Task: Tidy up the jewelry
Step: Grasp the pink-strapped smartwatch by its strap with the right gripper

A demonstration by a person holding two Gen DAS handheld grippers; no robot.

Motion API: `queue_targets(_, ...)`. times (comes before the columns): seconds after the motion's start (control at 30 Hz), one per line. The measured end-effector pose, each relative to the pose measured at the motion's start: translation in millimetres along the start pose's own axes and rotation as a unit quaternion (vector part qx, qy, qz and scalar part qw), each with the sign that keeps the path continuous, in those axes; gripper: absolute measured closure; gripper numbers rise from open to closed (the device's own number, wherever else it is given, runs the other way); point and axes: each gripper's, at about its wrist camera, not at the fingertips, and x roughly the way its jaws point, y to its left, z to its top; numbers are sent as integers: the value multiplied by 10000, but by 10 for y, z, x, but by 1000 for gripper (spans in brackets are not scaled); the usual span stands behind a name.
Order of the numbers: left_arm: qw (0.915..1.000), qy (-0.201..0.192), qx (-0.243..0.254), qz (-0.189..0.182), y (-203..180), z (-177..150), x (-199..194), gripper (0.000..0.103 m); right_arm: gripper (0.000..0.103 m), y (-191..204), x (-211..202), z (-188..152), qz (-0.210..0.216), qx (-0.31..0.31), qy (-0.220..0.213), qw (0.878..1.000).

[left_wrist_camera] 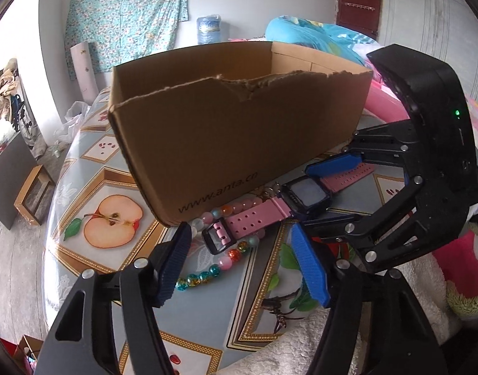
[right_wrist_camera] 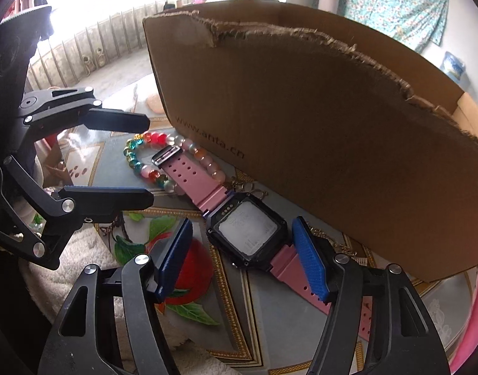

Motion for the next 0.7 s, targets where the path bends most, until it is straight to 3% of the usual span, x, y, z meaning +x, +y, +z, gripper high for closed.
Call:
queue_targets(0.03, 9999, 12, 98, -35, -43, 13, 31, 40, 44, 2, -11, -4, 24, -7, -10, 10000)
queue_targets(0.07, 9998, 30, 195, -55, -73, 17, 50, 41, 52, -11, -15, 0, 92, 24, 41, 9999)
queue_targets(0.4, 9896, 154, 1410, 251, -402, 11, 232, 44, 53, -487, -37, 40, 1147, 793, 189, 9900)
queue_targets(0.57, 9866, 213, 1578, 354, -501, 75, 377, 53, 53, -914, -7, 142, 1650, 1245, 227, 9781)
queue_targets(0.7, 9850, 140, 1647, 485, -617, 137, 433, 71, 53, -1060, -29, 106, 1760, 1412, 135, 9741)
